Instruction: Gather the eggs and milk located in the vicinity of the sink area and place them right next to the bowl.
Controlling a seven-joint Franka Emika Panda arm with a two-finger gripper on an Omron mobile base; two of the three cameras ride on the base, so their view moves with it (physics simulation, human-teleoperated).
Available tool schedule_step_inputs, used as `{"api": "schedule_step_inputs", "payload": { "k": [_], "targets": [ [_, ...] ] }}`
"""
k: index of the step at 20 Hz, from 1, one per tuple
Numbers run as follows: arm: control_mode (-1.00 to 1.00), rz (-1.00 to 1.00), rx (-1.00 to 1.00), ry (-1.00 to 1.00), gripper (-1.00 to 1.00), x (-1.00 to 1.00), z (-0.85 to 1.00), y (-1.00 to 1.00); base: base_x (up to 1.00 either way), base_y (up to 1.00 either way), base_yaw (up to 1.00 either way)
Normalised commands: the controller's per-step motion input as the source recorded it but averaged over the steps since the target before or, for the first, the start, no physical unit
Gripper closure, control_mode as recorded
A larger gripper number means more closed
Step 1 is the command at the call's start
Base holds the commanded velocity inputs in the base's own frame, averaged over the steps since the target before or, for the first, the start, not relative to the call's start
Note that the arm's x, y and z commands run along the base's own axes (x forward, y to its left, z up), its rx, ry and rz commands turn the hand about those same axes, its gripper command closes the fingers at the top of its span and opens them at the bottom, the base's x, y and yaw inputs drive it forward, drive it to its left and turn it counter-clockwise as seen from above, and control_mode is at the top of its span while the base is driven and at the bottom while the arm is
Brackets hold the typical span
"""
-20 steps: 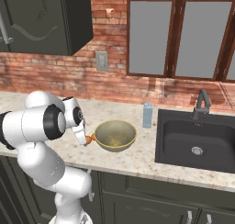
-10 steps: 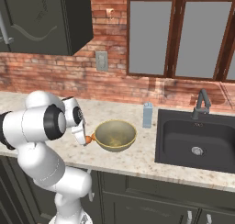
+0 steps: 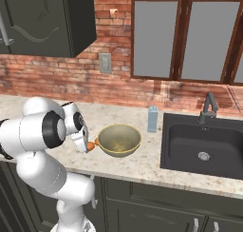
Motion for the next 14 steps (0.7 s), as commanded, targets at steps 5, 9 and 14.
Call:
{"api": "schedule_step_inputs", "payload": {
  "k": [5,9,14],
  "targets": [
    [-1.0,-0.06,-0.03,0.0,1.0,-0.06,0.0,-0.09,0.0,0.0,0.0],
    [-1.0,-0.01,0.0,0.0,1.0,0.0,0.0,-0.17,0.0,0.0,0.0],
    [-1.0,0.0,0.0,0.0,1.0,0.0,0.0,-0.24,0.0,0.0,0.0]
  ]
}}
